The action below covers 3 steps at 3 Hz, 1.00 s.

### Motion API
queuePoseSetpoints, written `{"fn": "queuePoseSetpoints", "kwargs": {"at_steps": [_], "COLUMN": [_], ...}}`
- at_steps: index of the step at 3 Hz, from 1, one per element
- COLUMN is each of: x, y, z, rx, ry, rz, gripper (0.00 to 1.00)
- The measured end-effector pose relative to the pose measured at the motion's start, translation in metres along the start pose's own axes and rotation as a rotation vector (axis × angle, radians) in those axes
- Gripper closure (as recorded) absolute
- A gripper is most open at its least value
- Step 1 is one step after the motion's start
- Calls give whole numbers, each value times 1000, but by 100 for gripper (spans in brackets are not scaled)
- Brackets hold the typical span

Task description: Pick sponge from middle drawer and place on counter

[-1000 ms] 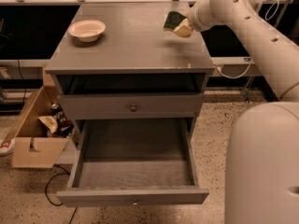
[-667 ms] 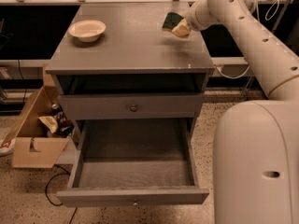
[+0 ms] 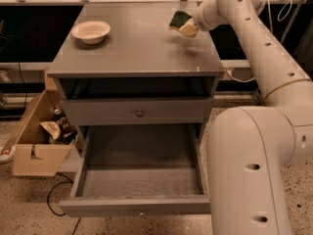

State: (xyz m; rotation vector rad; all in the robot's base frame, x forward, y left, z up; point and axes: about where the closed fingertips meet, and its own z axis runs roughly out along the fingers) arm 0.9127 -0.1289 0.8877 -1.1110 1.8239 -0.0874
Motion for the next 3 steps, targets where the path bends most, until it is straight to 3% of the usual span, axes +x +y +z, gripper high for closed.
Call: {"fn": "queuePoseSetpoints", "kwargs": {"at_steps": [1,2,3], "x": [-1,-4,-14], "y": [-4,-23,-53], "z": [-3,-28,-76], "rx": [-2,48,149], "ry": [2,5,-2], "rz": [4,-2,-22], "gripper": [0,0,0]}}
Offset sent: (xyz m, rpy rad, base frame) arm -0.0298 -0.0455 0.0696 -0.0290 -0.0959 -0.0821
